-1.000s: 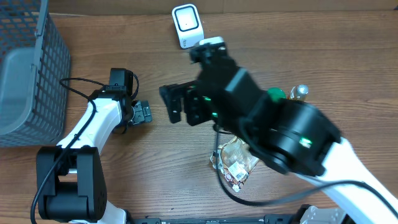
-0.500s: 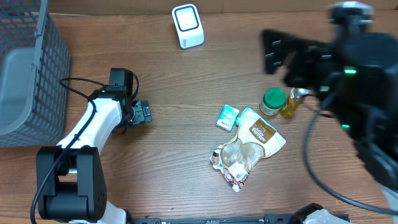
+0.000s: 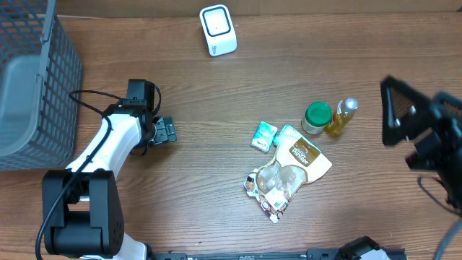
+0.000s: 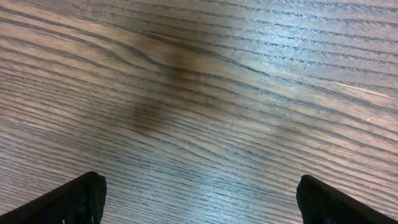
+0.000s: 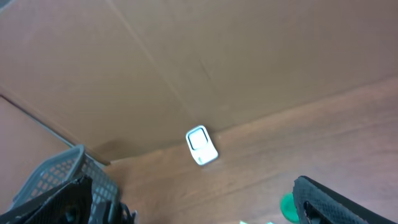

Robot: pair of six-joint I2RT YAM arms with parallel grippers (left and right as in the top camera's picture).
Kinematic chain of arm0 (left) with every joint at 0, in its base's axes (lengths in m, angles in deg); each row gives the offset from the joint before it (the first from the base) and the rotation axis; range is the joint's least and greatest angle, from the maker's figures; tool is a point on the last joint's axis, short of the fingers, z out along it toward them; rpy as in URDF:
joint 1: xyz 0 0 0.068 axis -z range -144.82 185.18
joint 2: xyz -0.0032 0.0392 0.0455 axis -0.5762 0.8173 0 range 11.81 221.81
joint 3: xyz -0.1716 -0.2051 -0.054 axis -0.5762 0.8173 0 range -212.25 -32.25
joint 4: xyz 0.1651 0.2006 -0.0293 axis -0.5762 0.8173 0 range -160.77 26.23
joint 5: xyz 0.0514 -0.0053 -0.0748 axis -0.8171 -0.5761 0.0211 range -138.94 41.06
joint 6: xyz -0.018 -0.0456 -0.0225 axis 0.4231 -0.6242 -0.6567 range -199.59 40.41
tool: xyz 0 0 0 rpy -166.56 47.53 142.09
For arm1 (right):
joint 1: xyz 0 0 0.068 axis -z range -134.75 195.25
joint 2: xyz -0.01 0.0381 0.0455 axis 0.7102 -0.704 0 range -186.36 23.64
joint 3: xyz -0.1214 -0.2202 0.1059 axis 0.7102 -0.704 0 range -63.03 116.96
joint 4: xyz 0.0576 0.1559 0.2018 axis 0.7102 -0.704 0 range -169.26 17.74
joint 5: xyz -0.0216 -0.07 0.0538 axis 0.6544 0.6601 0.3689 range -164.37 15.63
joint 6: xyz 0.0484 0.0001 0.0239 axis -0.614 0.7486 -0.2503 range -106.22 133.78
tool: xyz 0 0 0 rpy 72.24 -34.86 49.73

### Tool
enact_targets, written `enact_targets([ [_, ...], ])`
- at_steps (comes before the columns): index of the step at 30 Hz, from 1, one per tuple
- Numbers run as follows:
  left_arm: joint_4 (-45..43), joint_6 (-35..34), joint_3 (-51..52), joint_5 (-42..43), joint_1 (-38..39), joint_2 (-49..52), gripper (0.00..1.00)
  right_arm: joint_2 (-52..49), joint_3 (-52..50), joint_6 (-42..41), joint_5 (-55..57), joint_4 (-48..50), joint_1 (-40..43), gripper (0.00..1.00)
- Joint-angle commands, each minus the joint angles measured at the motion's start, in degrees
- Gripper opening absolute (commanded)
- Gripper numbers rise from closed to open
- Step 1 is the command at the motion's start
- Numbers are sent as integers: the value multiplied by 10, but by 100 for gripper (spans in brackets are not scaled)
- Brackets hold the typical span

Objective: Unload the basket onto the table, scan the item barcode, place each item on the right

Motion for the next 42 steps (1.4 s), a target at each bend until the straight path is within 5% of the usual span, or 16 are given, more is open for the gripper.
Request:
enact_targets([
  [1, 0, 10, -7, -7, 1, -4, 100, 17, 4, -3, 1, -25, 3, 100],
  [14, 0, 10, -7, -7, 1, -4, 100, 99, 2, -2, 1, -213, 43, 100],
  [25, 0, 10, -7, -7, 1, -4, 100, 101, -1, -3, 1, -213, 148, 100],
  [35, 0, 10, -7, -7, 1, -4, 100, 107, -4, -3, 1, -212, 156, 100],
  [42, 0, 10, -7, -7, 1, -4, 100, 176, -131, -3, -5, -199, 157, 100],
])
